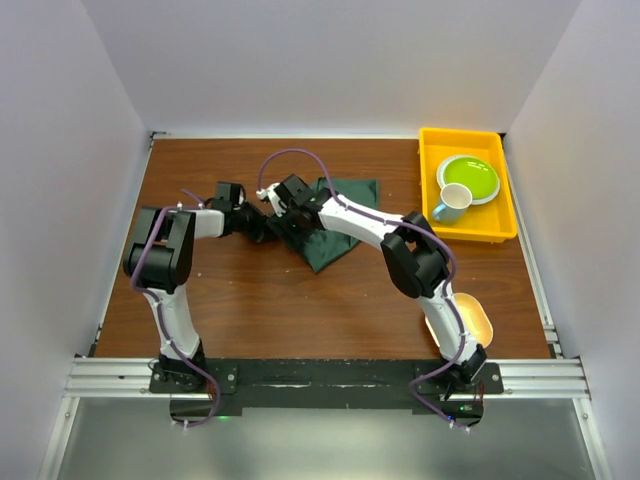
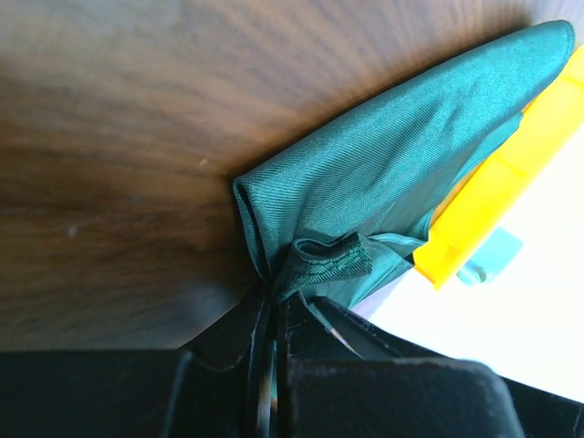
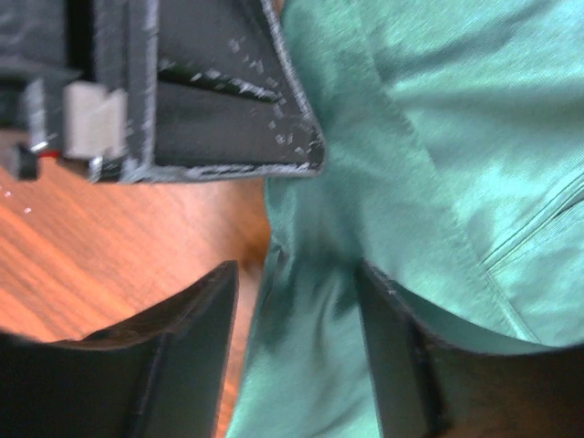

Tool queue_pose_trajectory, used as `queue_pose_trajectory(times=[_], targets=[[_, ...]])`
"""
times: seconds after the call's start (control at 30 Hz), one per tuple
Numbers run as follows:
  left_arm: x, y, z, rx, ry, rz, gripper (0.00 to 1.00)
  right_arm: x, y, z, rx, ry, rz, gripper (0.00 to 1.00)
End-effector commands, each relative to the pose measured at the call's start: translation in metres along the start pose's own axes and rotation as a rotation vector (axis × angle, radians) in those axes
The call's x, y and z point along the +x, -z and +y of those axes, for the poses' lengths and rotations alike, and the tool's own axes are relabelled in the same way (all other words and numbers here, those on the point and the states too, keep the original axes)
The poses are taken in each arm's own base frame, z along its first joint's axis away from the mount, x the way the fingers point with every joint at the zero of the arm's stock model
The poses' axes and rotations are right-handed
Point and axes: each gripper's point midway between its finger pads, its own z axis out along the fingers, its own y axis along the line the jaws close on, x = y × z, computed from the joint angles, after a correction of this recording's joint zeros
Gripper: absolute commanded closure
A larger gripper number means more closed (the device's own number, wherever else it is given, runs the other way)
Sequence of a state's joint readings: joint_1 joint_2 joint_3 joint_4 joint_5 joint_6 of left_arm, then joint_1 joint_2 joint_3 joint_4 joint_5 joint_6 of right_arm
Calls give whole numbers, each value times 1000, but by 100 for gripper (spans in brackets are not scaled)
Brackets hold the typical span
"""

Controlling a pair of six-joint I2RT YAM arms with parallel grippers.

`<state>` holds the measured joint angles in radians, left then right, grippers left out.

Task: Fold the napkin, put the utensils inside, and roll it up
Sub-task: Roll the napkin with the utensil

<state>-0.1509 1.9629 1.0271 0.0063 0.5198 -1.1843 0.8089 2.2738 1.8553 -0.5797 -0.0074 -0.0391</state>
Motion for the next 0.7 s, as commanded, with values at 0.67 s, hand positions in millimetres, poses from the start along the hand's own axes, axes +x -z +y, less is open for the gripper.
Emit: queue_pose_trajectory(times=[0.67], targets=[[19,19,-1,6,14,62,100,-2,3,-6,240,137,-70,32]])
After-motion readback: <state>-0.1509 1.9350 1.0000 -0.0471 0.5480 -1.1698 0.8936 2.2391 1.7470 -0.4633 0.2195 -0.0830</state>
